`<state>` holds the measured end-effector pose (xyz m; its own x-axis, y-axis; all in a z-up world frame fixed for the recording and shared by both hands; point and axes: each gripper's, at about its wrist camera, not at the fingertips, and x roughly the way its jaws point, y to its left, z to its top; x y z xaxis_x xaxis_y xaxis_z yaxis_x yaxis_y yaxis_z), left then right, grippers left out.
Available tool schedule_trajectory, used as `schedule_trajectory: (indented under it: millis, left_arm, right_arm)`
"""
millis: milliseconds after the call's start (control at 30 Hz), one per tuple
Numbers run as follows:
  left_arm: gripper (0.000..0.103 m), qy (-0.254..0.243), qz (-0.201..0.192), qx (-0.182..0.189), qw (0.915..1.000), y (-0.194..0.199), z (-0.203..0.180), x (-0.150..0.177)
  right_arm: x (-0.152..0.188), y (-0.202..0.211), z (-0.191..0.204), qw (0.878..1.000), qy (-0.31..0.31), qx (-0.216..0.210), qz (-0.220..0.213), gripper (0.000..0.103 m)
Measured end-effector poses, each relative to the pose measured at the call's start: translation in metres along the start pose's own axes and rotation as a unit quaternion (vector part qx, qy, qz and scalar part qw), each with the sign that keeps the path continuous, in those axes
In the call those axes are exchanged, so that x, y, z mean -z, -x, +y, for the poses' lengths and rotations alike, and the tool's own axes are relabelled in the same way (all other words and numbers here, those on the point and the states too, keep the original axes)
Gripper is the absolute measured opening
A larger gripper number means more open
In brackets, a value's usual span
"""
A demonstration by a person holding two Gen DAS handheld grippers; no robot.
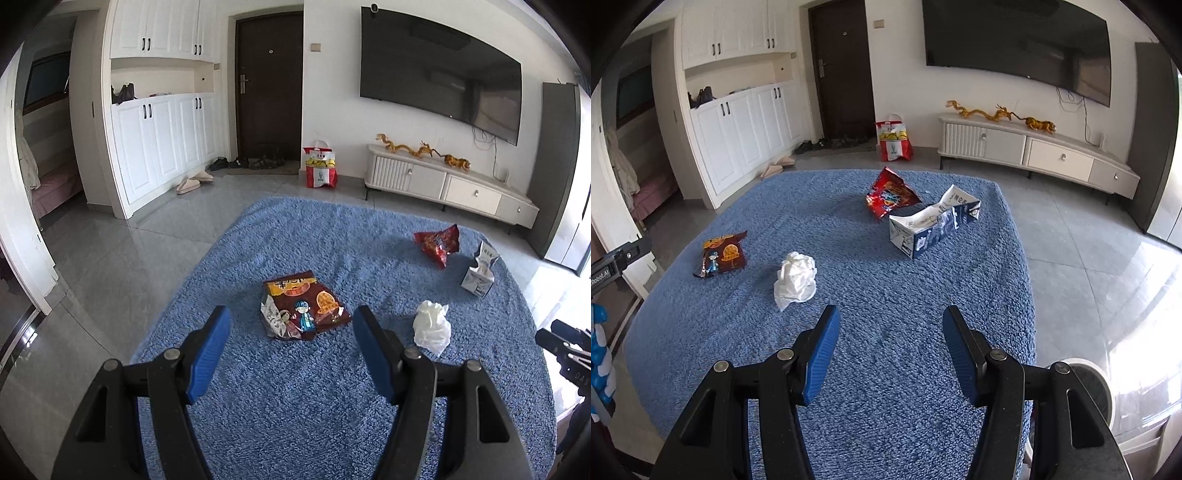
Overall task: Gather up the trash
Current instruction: 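Grasp the white milk carton with the right gripper while the left grasps the red chip bag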
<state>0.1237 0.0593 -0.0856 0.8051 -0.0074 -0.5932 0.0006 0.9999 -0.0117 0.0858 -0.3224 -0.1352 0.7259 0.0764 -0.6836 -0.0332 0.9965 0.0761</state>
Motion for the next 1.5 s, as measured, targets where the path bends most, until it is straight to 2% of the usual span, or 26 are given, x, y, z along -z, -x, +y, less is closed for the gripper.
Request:
schedule_trajectory:
  millis: [367, 600, 767, 1000, 1167, 1267, 1400, 1500]
  left_arm:
    - [0.067, -0.020, 0.048, -0.012, 0.9986, -0.028, 0.015, 0.027]
    - [0.067, -0.045, 0.073, 0.018, 0.9961, -0.042, -0.003, 0.028]
    - [0.067, -0.088, 0.077, 0.056, 0.9916, -0.051, -0.038, 0.011]
    - [0.067, -0.132, 0.063, 0.134, 0.9802, -0.080, -0.103, -0.051]
    - [0.067, -0.170, 0.072, 0.202, 0.9619, -0.127, -0.155, -0.087]
    - [0.067, -0.195, 0.077, 0.220, 0.9528, -0.160, -0.187, -0.101]
    - [0.067, -0.202, 0.094, 0.246, 0.9434, -0.196, -0.216, -0.108]
    - [0.067, -0.206, 0.102, 0.252, 0.9399, -0.221, -0.234, -0.111]
  right_arm:
    - [0.006, -0.014, -0.030, 0.999, -0.035, 0.005, 0.009, 0.057]
    - [0.008, -0.033, -0.040, 0.999, -0.045, 0.001, 0.021, 0.057]
    - [0.001, -0.046, -0.051, 0.999, -0.051, -0.003, 0.021, 0.057]
    - [-0.030, -0.062, -0.064, 0.998, -0.056, -0.016, -0.005, 0.057]
    - [-0.047, -0.078, -0.074, 0.997, -0.070, -0.026, -0.014, 0.057]
    - [-0.053, -0.088, -0.080, 0.996, -0.084, -0.033, -0.013, 0.057]
    - [-0.062, -0.103, -0.089, 0.993, -0.107, -0.042, -0.011, 0.059]
    - [-0.071, -0.116, -0.092, 0.992, -0.119, -0.041, -0.007, 0.063]
